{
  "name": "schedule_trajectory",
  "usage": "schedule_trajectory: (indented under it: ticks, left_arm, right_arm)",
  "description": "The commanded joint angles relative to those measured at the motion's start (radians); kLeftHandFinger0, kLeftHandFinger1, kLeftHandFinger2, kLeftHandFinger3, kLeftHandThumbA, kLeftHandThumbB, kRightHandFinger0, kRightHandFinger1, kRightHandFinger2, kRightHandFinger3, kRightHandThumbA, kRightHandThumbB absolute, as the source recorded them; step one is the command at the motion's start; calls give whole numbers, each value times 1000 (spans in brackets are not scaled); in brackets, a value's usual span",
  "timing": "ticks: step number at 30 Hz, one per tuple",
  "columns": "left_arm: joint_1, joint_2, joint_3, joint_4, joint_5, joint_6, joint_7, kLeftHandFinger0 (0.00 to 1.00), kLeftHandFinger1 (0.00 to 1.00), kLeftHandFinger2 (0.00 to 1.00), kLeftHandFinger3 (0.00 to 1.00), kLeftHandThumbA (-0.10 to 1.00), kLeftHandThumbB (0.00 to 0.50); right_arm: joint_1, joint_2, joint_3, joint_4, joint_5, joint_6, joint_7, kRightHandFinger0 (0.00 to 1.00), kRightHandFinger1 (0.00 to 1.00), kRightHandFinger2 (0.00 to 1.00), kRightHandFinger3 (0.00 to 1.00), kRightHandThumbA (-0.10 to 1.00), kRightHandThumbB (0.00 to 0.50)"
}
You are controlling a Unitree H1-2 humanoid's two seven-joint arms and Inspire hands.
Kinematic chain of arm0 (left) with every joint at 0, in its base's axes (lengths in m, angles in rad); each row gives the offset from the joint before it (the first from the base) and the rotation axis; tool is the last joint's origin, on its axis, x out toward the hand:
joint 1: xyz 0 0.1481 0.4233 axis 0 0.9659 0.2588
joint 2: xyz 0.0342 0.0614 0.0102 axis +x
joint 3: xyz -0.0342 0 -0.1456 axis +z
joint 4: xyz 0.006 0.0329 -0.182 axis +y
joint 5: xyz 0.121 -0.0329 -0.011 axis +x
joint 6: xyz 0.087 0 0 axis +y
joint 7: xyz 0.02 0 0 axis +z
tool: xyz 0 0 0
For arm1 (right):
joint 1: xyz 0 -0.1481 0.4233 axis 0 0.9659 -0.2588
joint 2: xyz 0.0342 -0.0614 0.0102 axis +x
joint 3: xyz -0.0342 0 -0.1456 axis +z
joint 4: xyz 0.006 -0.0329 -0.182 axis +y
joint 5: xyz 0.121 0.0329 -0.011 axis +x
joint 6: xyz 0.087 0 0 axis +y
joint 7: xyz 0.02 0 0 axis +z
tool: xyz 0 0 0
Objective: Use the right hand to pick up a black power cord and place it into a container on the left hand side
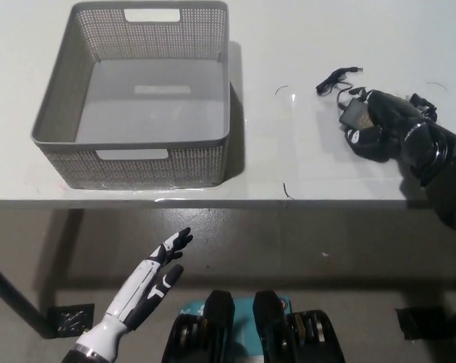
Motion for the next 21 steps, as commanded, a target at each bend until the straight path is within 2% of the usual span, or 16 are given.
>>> schedule_trajectory:
  ticks: [1, 6, 9, 13, 15, 18, 21]
  left_arm:
    - [-26, 10, 10, -12, -9, -31, 0, 1000, 1000, 1000, 1000, 1000, 315]
    - [-28, 9, 9, -11, -15, -34, -3, 1000, 1000, 1000, 1000, 1000, 306]
    - [-30, 9, 8, -7, -9, -37, 1, 1000, 1000, 1000, 1000, 1000, 301]
    - [-35, 9, 11, -7, -9, -35, 2, 1000, 1000, 1000, 1000, 1000, 300]
    - [-36, 10, 10, -7, -1, -37, 4, 1000, 1000, 1000, 1000, 1000, 297]
    - [-36, 11, 10, -7, -2, -35, 3, 1000, 1000, 1000, 1000, 1000, 303]
    - [-36, 11, 10, 1, 0, -43, 5, 1000, 1000, 1000, 1000, 1000, 304]
  right_arm:
    - [-53, 2, -34, 2, 33, -105, -161, 206, 618, 880, 947, -100, 127]
    - [-58, 2, -44, 13, 33, -119, -174, 244, 642, 906, 963, -100, 138]
    - [-65, -1, -56, 6, 45, -124, -176, 182, 590, 880, 972, -100, 129]
    - [-93, -6, -65, 6, 55, -126, -176, 172, 607, 897, 998, -100, 131]
    - [-103, -12, -66, 8, 53, -145, -194, 169, 604, 880, 964, -100, 155]
    - [-121, -19, -74, 5, 57, -171, -219, 184, 630, 934, 1000, -100, 137]
    - [-164, -28, -71, -20, 44, -126, -216, 83, 556, 880, 963, -100, 150]
